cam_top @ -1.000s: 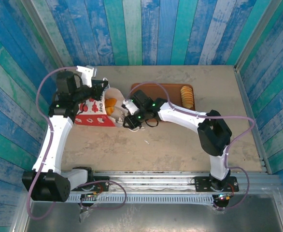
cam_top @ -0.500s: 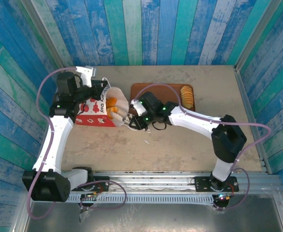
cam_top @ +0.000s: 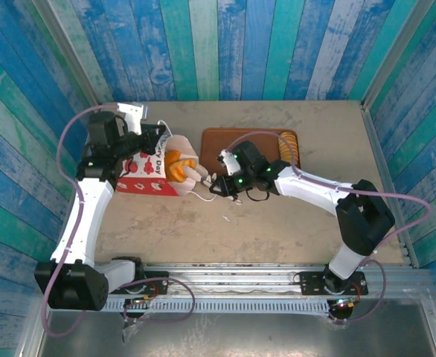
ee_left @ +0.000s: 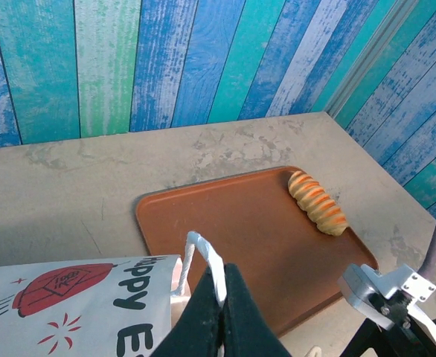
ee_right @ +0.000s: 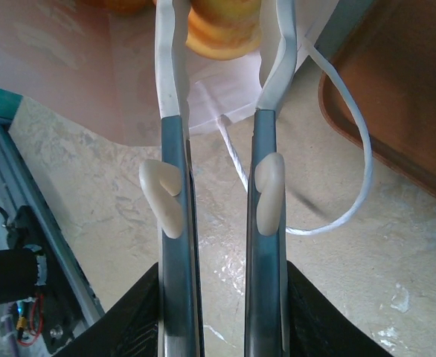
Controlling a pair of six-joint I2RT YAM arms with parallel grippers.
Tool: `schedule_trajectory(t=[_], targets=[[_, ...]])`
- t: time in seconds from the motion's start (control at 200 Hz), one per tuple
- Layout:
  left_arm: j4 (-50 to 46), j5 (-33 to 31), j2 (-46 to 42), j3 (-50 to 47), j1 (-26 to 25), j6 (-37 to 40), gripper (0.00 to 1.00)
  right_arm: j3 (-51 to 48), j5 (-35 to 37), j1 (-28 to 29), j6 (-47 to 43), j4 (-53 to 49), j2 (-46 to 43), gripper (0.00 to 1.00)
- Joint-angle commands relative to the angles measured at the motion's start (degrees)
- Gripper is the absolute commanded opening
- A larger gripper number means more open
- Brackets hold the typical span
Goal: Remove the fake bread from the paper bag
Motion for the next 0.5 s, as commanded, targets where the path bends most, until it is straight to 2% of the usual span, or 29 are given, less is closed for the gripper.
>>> schedule_trajectory(t=[0.0, 0.22, 0.491], targets=[[2.3, 1.0, -1.7, -0.8, 0.1, -0.4, 0.0, -0.4, -4.9, -0.6, 2.1, 6.4, -3.1, 0.38], [4.0, 1.4, -1.5, -1.5, 0.1, -2.0, 0.0, -1.4, -5.9, -1.5, 0.7, 4.6, -7.3, 0.38], [6.6, 0.6, -0.8, -1.8, 0.1, -5.3, 0.0, -2.0, -2.2, -3.0, -3.3, -6.1, -14.2, 0.38]])
